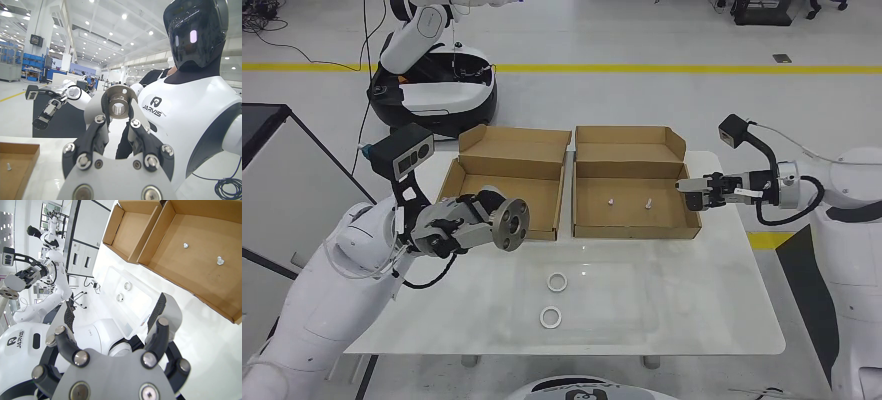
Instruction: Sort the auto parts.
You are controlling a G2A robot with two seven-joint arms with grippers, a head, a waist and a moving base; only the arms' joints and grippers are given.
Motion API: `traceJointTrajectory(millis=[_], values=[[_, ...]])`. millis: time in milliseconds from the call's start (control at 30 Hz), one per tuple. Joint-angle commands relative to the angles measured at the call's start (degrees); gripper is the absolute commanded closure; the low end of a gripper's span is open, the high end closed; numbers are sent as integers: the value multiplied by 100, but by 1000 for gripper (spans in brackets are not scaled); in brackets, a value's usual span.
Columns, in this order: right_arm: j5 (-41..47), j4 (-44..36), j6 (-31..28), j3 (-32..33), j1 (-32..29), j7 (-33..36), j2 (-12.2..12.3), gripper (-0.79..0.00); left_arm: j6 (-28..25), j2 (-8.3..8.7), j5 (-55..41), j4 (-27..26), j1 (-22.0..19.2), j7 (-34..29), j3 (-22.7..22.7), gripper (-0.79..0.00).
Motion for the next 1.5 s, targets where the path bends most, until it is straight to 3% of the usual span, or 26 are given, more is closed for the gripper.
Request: traceJointTrajectory(millis=[0,300,633,1067,1467], values=[[0,0,0,0,0,0,0,-785,0,2,7,4,-5,0,9,0],[0,0,0,0,0,0,0,-785,70,-69,-781,-165,148,406,100,0],[0,0,0,0,0,0,0,-785,17,-178,-2185,-203,66,-14,258,0],[0,0,0,0,0,0,0,-785,245,-378,-3138,-365,57,-243,175,0],[0,0,0,0,0,0,0,-785,678,-523,-2299,-44,117,-675,-137,0]])
